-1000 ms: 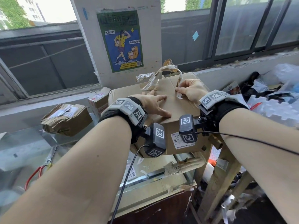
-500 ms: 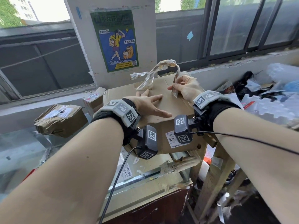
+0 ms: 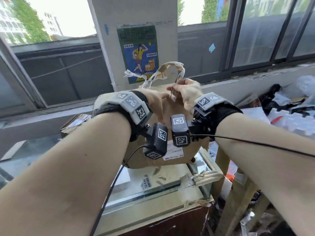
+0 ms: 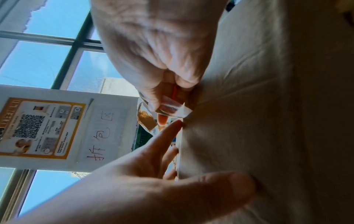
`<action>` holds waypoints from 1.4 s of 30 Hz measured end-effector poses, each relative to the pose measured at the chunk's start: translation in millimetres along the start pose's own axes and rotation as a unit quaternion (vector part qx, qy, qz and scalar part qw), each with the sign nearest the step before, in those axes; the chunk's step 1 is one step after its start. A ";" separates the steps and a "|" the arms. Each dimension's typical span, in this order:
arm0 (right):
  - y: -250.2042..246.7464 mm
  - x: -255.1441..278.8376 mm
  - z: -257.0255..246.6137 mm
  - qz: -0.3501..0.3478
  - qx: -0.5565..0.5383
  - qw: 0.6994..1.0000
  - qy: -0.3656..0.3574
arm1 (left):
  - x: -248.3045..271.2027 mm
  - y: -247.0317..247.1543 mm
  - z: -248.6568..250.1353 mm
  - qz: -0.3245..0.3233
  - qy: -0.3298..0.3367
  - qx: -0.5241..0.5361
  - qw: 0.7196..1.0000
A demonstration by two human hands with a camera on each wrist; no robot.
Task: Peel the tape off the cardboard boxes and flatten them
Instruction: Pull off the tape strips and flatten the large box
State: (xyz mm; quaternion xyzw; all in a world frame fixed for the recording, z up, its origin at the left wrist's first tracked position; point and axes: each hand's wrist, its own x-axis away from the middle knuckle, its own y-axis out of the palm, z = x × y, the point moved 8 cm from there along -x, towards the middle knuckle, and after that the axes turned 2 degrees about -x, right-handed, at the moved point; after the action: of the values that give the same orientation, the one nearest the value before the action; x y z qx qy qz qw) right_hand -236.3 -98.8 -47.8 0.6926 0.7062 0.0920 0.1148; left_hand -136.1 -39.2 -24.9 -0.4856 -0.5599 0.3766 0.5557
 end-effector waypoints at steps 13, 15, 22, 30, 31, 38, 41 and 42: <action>14.2 -1.7 22.4 -0.134 0.319 0.937 -0.048 | -14.9 74.3 -14.5 -0.036 -0.068 0.123 0.989; 13.2 -3.8 22.6 -0.147 0.342 0.928 -0.035 | -16.2 74.1 -15.4 -0.032 -0.071 0.124 0.989; 0.5 -5.2 36.4 -0.115 0.625 0.768 -0.080 | -23.7 73.6 -15.1 -0.004 -0.069 0.150 0.986; 1.4 -14.6 40.7 -0.056 0.508 0.852 -0.113 | -23.1 74.6 -15.0 0.008 -0.061 0.163 0.985; -0.5 -14.1 40.0 -0.046 0.483 0.867 -0.113 | -23.3 74.8 -15.5 0.005 -0.063 0.163 0.985; -7.8 -8.1 30.8 -0.048 0.407 0.902 -0.136 | -23.6 75.6 -15.5 -0.008 -0.070 0.147 0.987; -12.8 -8.1 30.6 -0.032 0.360 0.925 -0.119 | -24.6 76.5 -16.4 -0.010 -0.072 0.144 0.987; -16.0 -9.2 30.9 -0.021 0.328 0.938 -0.111 | -25.4 76.9 -16.9 -0.011 -0.073 0.144 0.987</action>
State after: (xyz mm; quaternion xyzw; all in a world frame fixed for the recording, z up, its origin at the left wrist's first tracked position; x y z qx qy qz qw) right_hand -242.6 -109.3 -81.6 0.6824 0.6946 -0.2243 -0.0395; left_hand -112.0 -46.8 -103.6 -0.3656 -0.5440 0.4814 0.5820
